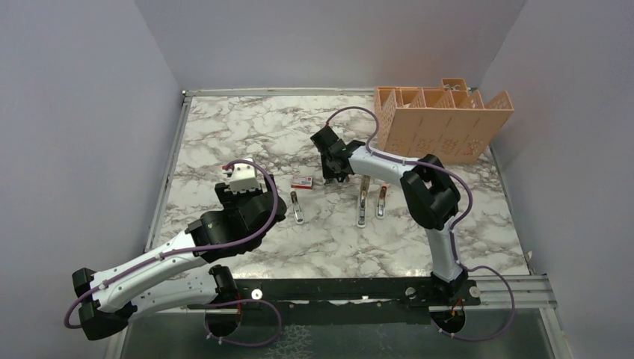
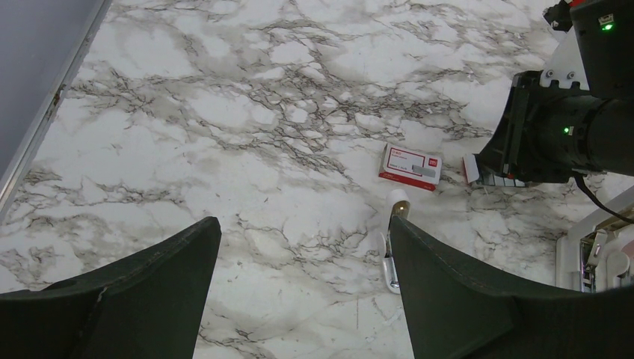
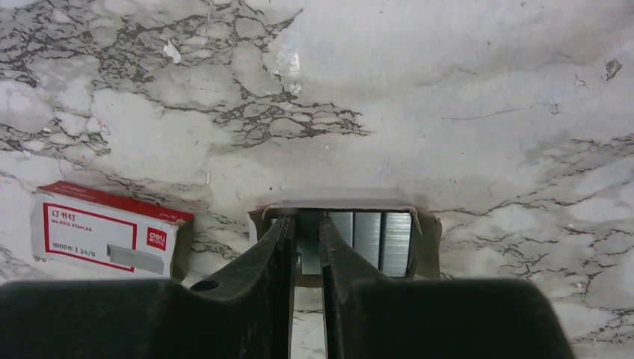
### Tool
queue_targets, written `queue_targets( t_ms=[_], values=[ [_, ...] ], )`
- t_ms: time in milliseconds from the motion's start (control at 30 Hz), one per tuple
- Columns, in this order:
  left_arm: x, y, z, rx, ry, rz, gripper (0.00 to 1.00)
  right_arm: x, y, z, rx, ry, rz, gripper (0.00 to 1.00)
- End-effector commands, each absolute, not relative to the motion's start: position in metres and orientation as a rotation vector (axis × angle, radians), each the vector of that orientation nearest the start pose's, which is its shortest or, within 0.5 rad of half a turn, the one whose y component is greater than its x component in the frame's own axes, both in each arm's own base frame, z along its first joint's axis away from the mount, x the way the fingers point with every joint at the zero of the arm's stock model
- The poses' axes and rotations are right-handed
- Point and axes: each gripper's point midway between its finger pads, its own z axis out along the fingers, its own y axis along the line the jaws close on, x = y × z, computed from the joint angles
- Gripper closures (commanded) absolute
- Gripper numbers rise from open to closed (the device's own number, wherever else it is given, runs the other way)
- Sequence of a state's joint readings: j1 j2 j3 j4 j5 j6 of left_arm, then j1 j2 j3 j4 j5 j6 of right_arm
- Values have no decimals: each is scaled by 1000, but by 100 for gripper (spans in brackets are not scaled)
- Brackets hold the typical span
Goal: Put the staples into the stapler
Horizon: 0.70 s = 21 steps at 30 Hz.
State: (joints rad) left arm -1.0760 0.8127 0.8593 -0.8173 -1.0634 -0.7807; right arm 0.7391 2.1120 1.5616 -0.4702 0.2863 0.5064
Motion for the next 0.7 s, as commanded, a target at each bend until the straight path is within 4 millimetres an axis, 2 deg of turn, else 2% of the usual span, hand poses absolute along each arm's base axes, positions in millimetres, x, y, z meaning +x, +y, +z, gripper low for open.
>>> queue_targets(
  t_ms=[0,200,433,533,667],
  values=[
    [214,-103,229,-177,1898,29,16,382,311,58,-170,2494,177,80],
    [213,-103,229,-180,1897,26,16,379,309,69,-161,2476,202,79],
    [213,-103,228,-179,1898,25,16,372,308,71,-171,2487,221,79],
    [213,-103,228,-178,1898,25,16,362,308,72,-185,2503,255,79],
    [213,-103,229,-182,1898,20,16,339,306,74,-208,2539,343,79]
  ],
)
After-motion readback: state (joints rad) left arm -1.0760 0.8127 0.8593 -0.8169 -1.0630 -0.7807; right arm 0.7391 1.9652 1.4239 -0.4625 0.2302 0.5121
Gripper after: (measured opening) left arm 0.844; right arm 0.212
